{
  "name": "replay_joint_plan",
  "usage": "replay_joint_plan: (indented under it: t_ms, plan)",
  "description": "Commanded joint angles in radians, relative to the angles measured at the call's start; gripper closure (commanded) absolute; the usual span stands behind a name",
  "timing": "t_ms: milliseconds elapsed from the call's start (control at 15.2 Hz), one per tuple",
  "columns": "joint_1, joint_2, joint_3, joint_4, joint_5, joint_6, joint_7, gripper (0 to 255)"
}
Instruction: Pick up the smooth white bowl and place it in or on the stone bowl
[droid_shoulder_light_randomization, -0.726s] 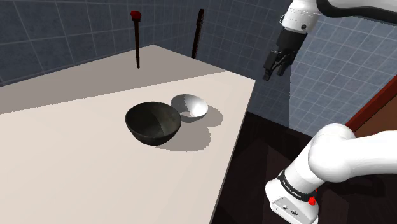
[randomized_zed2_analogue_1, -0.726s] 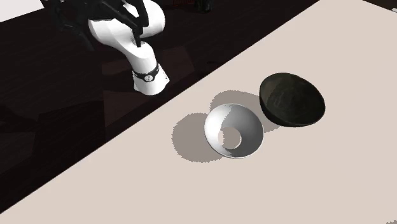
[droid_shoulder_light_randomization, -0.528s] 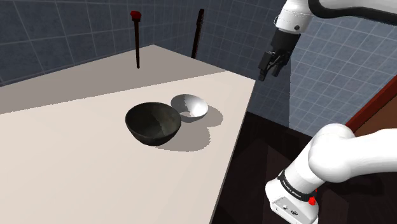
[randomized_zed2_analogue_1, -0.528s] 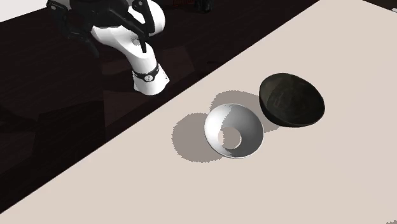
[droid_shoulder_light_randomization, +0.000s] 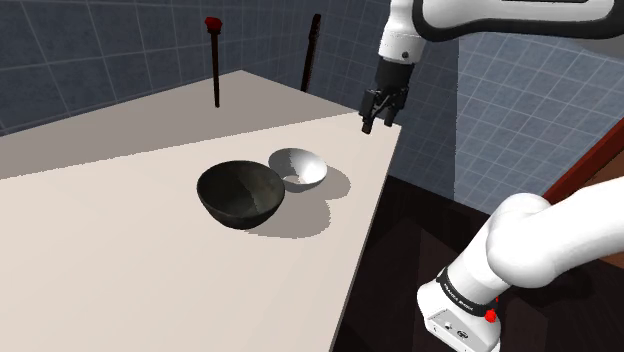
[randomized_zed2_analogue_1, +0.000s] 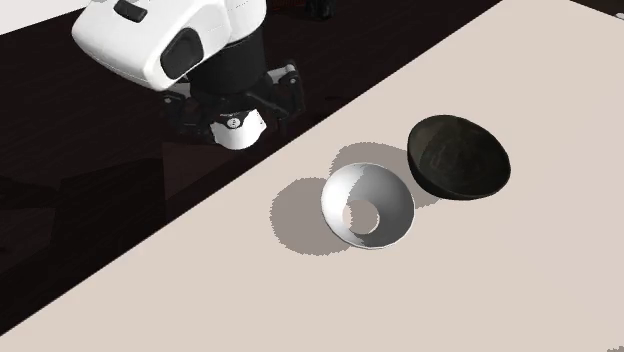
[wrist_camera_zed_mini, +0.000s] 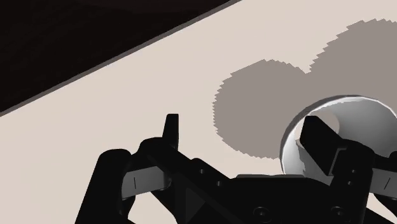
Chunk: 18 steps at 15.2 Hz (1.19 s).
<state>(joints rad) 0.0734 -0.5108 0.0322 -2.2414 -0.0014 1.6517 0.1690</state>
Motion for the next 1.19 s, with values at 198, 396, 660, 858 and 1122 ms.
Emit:
replay_joint_plan:
  t_ms: [198, 396, 660, 858, 1122]
  plan:
    - [0.024, 0.185, 0.025, 0.092, 0.027, 0.063, 0.006, 0]
    - [0.039, 0.298, 0.041, 0.160, 0.040, 0.091, 0.012, 0]
    - [0.055, 0.429, 0.060, 0.250, 0.051, 0.112, 0.019, 0]
    - [0.056, 0.429, 0.061, 0.209, 0.052, 0.152, 0.018, 0]
    - [0.057, 0.432, 0.062, 0.159, 0.053, 0.206, 0.018, 0]
